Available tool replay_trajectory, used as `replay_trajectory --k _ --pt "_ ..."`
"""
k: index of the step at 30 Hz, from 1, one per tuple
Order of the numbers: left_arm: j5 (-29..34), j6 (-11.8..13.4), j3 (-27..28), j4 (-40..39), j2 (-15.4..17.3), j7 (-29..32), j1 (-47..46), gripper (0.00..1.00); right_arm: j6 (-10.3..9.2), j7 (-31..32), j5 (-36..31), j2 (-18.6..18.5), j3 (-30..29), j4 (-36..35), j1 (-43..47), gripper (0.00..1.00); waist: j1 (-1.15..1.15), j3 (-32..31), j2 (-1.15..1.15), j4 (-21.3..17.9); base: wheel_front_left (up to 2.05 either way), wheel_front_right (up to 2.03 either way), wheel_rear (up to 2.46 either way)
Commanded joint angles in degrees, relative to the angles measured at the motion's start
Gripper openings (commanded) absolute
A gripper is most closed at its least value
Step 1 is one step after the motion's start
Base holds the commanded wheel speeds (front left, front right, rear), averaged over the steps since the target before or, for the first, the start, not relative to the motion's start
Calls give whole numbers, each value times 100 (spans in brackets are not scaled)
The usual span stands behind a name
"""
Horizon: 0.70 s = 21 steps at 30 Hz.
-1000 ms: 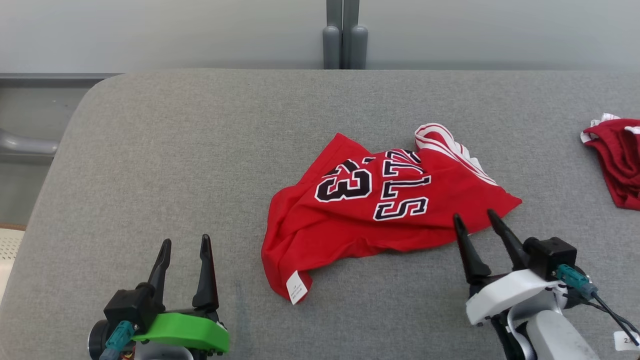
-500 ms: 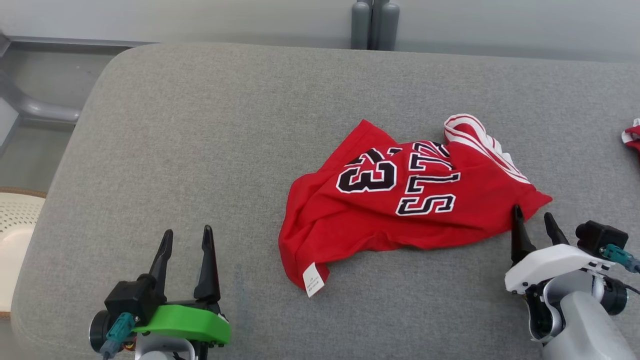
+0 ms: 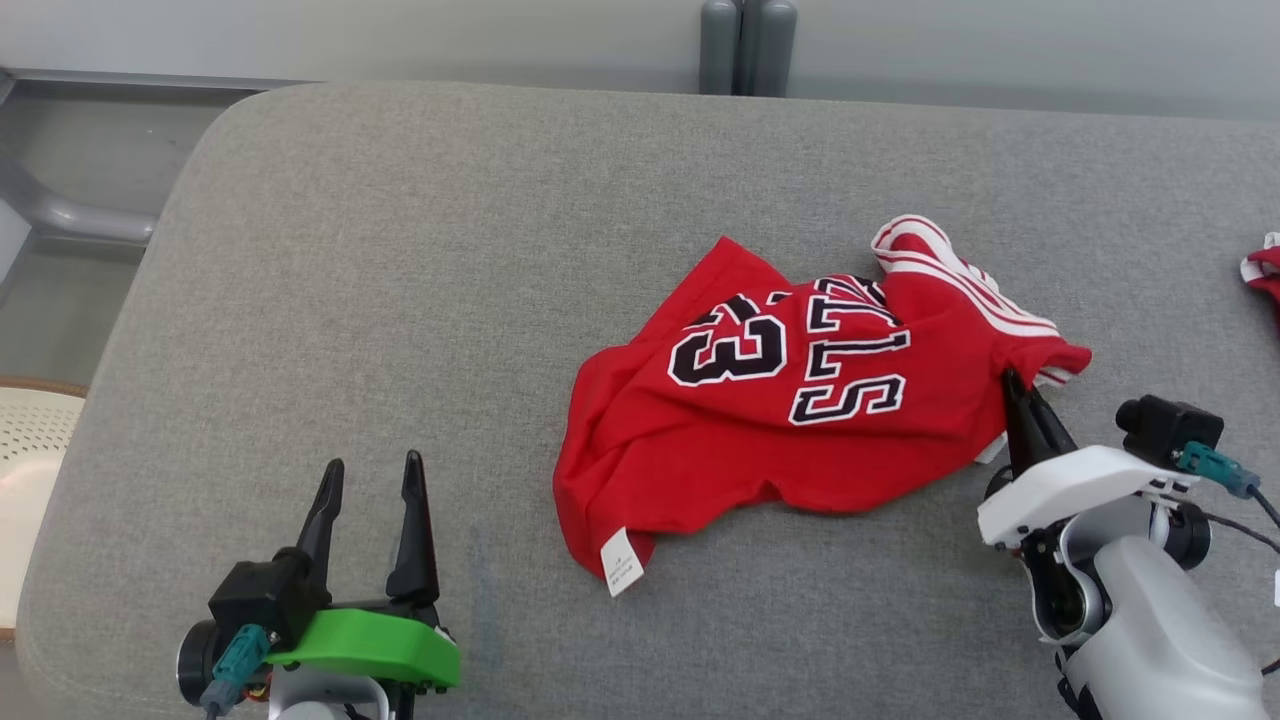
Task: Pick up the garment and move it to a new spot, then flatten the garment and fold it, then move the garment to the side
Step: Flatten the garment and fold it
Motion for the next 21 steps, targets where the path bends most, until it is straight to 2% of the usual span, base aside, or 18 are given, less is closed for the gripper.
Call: replay_trajectory --k 1,6,10,14,21 --pt "30 15 -2 -4 11 0 -21 100 0 -69 2 -83 29 -122 -105 0 0 -27 0 -31 0 0 0" --pt "17 16 -49 5 11 0 46 100 0 -144 -409 -152 -124 -589 -264 0 0 -78 0 -41 0 0 0" --pt "-15 0 -109 24 11 0 63 100 0 -140 -829 38 -74 -888 -398 0 0 -98 0 32 0 0 0" --pt "-57 3 -172 42 11 0 44 100 0 77 -1199 285 293 -855 -553 0 0 -92 0 171 0 0 0" --pt "-139 38 -230 37 11 0 -18 100 0 241 -1258 574 1278 -336 -706 0 0 -24 0 397 0 0 0"
